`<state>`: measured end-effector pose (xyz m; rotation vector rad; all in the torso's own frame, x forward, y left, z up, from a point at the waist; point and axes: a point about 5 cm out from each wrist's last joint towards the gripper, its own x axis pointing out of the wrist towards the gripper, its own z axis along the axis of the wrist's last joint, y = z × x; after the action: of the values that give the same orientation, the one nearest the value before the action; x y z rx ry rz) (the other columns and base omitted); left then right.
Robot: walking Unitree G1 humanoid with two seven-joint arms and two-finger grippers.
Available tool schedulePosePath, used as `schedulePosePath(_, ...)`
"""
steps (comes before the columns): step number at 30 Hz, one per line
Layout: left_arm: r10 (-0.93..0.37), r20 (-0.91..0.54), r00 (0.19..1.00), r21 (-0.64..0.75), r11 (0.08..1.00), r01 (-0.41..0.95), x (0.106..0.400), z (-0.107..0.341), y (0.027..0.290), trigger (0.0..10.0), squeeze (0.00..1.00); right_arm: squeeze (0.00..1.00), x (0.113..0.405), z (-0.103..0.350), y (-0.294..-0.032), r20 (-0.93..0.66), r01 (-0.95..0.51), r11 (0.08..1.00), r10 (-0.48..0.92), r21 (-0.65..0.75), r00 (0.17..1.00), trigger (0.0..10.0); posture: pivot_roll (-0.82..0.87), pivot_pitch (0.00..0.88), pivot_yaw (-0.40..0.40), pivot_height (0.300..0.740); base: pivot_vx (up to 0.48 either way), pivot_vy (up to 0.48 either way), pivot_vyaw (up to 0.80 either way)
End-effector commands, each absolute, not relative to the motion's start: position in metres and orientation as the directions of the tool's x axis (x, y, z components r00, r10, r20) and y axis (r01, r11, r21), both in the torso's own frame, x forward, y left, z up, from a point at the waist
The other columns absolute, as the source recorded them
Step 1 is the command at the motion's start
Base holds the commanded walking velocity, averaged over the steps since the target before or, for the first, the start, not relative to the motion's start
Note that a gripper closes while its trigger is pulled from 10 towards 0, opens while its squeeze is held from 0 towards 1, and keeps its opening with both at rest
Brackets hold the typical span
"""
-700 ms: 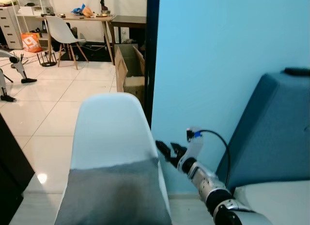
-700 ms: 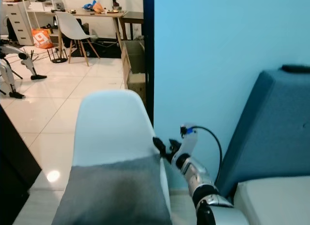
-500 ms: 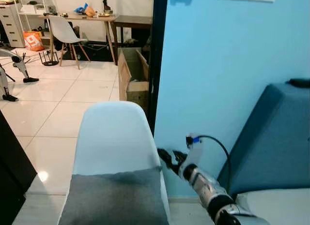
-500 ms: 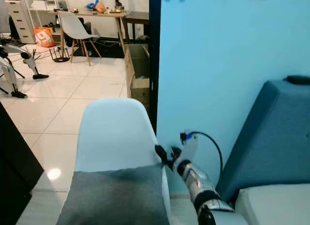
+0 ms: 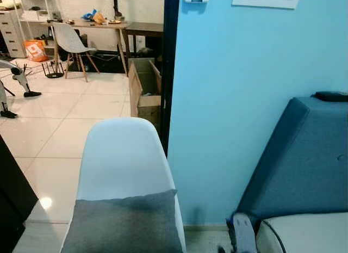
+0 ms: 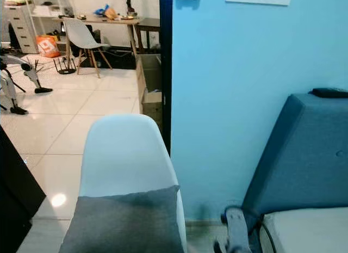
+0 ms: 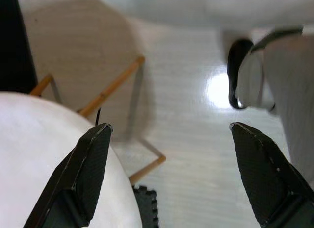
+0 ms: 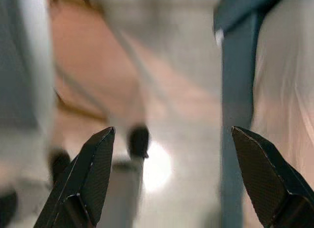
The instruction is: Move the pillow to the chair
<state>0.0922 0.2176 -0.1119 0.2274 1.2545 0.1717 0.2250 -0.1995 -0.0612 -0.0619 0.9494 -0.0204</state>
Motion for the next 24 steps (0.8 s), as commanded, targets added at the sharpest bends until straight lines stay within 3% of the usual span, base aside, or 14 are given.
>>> schedulePosePath(1,0.239,-0.923,0.301,0.252,0.968,0.003,0.094,-0.112,0.214,10.0,0.00,0.00,0.203,-0.074,-0.200,-0.870,-0.107,0.987,-0.055,-0.122,0.490,10.0,0.08,0.046,-0.068,0.740,0.000,0.000,-0.77)
schedulePosePath(2,0.237,-0.922,0.305,0.250,0.968,0.004,0.096,-0.112,0.214,10.0,0.00,0.00,0.180,-0.086,-0.198,-0.916,-0.232,0.961,-0.048,-0.151,0.397,10.0,0.08,0.046,-0.071,0.740,0.000,0.000,-0.77)
schedulePosePath(8,0.238,-0.918,0.318,0.248,0.969,-0.009,0.102,-0.111,0.213,10.0,0.00,0.00,0.164,-0.094,-0.188,-0.949,-0.494,0.848,-0.030,-0.190,0.314,10.0,0.10,0.044,-0.080,0.740,0.000,0.000,-0.76)
schedulePosePath(24,0.220,-0.923,0.316,0.228,0.974,-0.014,0.099,-0.112,0.209,10.0,0.00,0.00,0.157,-0.097,-0.185,-0.958,-0.574,0.794,-0.033,-0.197,0.284,10.0,0.10,0.030,-0.085,0.740,0.000,0.000,-0.76)
